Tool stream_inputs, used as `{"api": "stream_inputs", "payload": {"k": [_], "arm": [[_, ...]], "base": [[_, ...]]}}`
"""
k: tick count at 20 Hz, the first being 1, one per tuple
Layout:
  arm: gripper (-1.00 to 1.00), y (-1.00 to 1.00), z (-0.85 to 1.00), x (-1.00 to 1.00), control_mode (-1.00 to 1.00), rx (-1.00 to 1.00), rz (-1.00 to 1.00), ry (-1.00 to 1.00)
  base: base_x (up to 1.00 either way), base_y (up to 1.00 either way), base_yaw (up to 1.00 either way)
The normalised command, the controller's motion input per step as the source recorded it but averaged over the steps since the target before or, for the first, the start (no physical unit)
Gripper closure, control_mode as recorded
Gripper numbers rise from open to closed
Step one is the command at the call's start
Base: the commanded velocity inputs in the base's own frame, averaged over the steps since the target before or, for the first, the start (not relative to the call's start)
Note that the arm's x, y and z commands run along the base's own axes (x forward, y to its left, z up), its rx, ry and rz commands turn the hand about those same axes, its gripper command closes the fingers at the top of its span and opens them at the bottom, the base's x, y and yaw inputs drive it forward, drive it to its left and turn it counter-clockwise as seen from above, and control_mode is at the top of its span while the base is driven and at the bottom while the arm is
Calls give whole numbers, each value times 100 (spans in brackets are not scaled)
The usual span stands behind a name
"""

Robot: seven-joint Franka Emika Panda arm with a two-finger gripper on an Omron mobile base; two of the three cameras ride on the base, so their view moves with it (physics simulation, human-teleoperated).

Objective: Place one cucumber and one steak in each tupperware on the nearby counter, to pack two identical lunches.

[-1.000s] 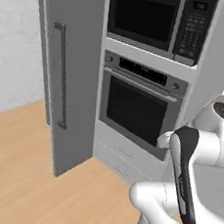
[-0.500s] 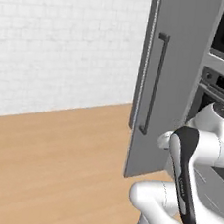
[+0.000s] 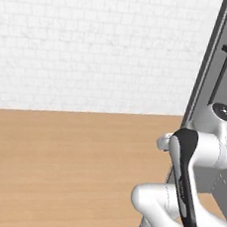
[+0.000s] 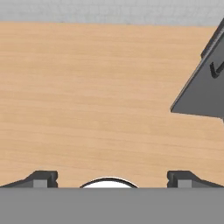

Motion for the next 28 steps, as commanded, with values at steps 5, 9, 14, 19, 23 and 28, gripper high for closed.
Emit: {"api": "stream_inputs", "payload": {"k": [5,9,14,19,23,28], "arm": [[-100,0,0,0,100,0,0,0],[-100,0,0,0,100,0,0,0],[-100,0,0,0,100,0,0,0],[-100,0,0,0,100,0,0,0],[-100,0,0,0,100,0,0,0],[-100,0,0,0,100,0,0,0]], "base": [[100,68,1],[100,84,-8],[100,19,15],[93,-9,37],[100,17,14],[100,73,-23]]}}
